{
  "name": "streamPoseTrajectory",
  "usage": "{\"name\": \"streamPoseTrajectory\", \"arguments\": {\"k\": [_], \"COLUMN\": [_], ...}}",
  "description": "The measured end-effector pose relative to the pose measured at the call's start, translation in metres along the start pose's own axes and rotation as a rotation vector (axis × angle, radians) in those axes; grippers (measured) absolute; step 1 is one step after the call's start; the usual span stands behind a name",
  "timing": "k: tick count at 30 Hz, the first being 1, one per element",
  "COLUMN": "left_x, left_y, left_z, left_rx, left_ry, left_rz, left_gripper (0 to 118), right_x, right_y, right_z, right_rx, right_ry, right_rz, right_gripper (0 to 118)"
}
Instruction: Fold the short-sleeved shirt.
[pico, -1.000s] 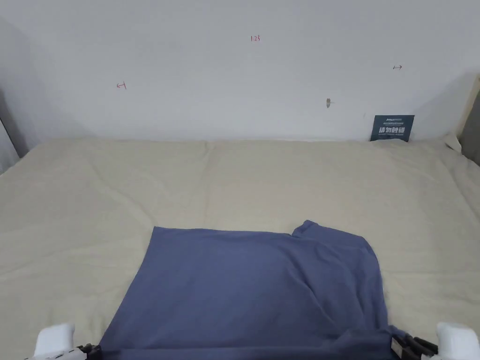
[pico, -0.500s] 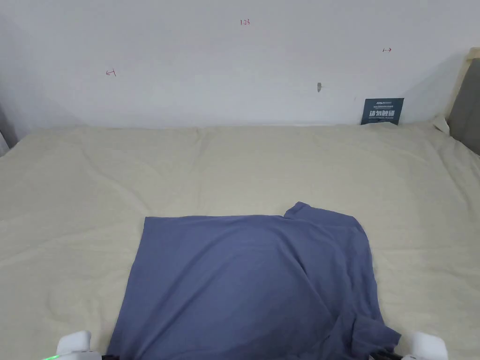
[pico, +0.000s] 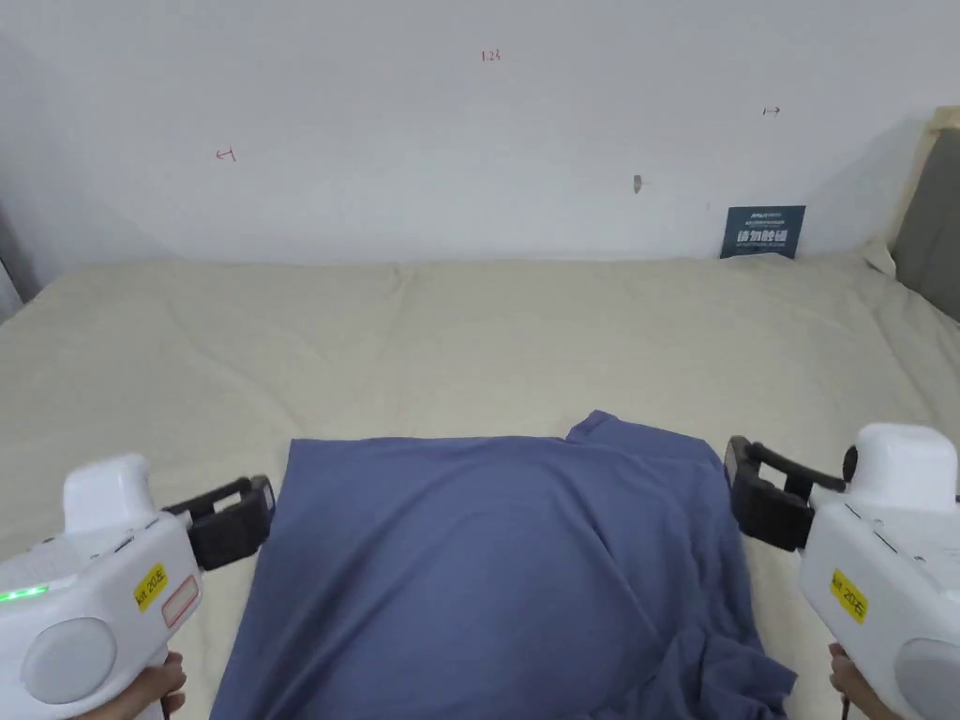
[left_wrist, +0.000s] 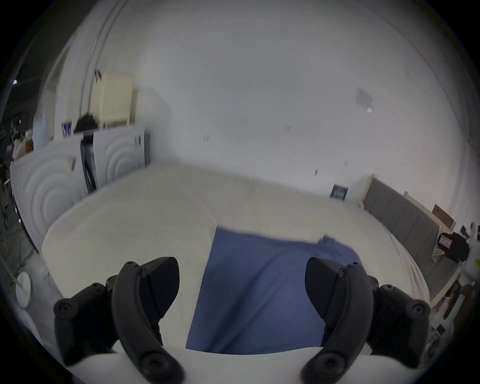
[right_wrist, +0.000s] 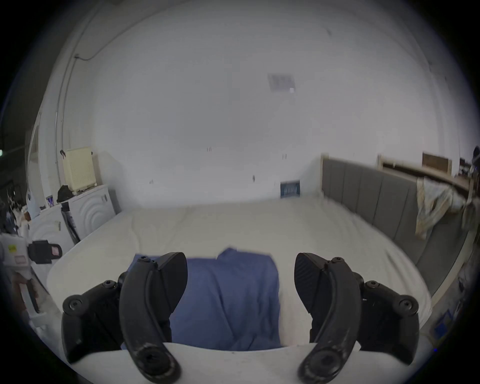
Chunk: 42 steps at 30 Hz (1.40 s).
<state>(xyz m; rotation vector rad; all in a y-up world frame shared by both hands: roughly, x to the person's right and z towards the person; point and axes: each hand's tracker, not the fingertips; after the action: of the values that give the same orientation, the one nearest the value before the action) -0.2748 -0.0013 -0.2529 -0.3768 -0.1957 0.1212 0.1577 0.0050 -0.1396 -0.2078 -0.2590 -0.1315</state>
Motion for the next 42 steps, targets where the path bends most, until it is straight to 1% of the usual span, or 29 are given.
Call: {"name": "streamPoseTrajectory", "arguments": {"k": [2,3,4,5,6,7,9,10,11,12,13,14,17,19,22,26,30,31,32,33,34,35,36,37,38,40,42], "left_x": [0.011,0.018,0.023,0.029,0.035,0.041,0.047,0.047,0.047,0.045,0.044,0.044,0.038,0.032,0.024,0.003,-0.029,-0.035,-0.041,-0.049,-0.055,-0.059,-0.064,-0.069,-0.071,-0.074,-0.078], "left_y": [0.008,0.01,0.01,0.01,0.01,0.009,0.008,0.009,0.008,0.009,0.007,0.005,0.002,-0.001,-0.007,-0.022,-0.051,-0.058,-0.067,-0.079,-0.087,-0.095,-0.105,-0.115,-0.121,-0.136,-0.15], "left_z": [0.004,0.007,0.009,0.011,0.014,0.015,0.015,0.014,0.014,0.011,0.009,0.009,0.003,0.003,0.001,-0.009,-0.017,-0.019,-0.022,-0.024,-0.026,-0.03,-0.036,-0.036,-0.035,-0.04,-0.044], "left_rx": [0.068,0.112,0.153,0.184,0.229,0.237,0.246,0.234,0.223,0.194,0.164,0.199,0.144,0.146,0.112,-0.064,-0.246,-0.292,-0.334,-0.373,-0.415,-0.464,-0.519,-0.556,-0.517,-0.57,-0.603], "left_ry": [-0.011,-0.005,0.0,0.0,0.006,0.01,0.001,-0.025,-0.035,-0.084,-0.077,-0.074,-0.081,-0.091,-0.082,-0.069,-0.063,-0.044,-0.016,0.006,0.031,0.063,0.096,0.109,0.079,0.129,0.129], "left_rz": [-0.038,-0.055,-0.074,-0.103,-0.135,-0.167,-0.176,-0.166,-0.144,-0.117,-0.098,-0.096,-0.055,-0.044,-0.039,-0.031,0.027,0.032,0.027,0.021,0.028,0.03,0.035,0.033,0.018,-0.015,-0.021], "left_gripper": [101,100,96,86,71,58,40,3,1,1,0,0,0,0,0,0,0,1,9,34,86,115,118,117,117,117,117], "right_x": [-0.011,-0.015,-0.02,-0.023,-0.026,-0.028,-0.03,-0.032,-0.03,-0.031,-0.03,-0.028,-0.027,-0.027,-0.024,-0.023,-0.022,-0.022,-0.021,-0.021,-0.02,-0.02,-0.02,-0.02,-0.02,-0.02,-0.02], "right_y": [0.008,0.01,0.012,0.013,0.014,0.014,0.014,0.013,0.012,0.011,0.009,0.009,0.006,0.005,0.004,0.0,-0.009,-0.011,-0.014,-0.016,-0.019,-0.021,-0.023,-0.026,-0.027,-0.031,-0.035], "right_z": [0.005,0.006,0.008,0.01,0.013,0.013,0.015,0.017,0.016,0.016,0.017,0.018,0.016,0.014,0.014,0.01,0.006,0.005,0.004,0.003,0.002,0.001,0.0,-0.002,-0.003,-0.004,-0.006], "right_rx": [0.055,0.076,0.095,0.113,0.119,0.117,0.11,0.117,0.123,0.127,0.149,0.141,0.126,0.122,0.11,0.09,0.06,0.051,0.042,0.032,0.023,0.015,0.005,-0.003,-0.012,-0.027,-0.043], "right_ry": [-0.044,-0.069,-0.077,-0.086,-0.096,-0.09,-0.072,-0.07,-0.076,-0.088,-0.102,-0.088,-0.09,-0.093,-0.084,-0.073,-0.067,-0.069,-0.071,-0.069,-0.07,-0.073,-0.076,-0.076,-0.076,-0.077,-0.076], "right_rz": [0.048,0.081,0.104,0.12,0.127,0.13,0.135,0.13,0.132,0.138,0.139,0.144,0.152,0.161,0.152,0.139,0.144,0.144,0.145,0.144,0.144,0.144,0.143,0.14,0.137,0.132,0.123], "right_gripper": [85,82,72,72,71,71,70,62,41,8,0,0,0,0,0,0,0,0,0,0,0,0,0,0,0,0,0]}}
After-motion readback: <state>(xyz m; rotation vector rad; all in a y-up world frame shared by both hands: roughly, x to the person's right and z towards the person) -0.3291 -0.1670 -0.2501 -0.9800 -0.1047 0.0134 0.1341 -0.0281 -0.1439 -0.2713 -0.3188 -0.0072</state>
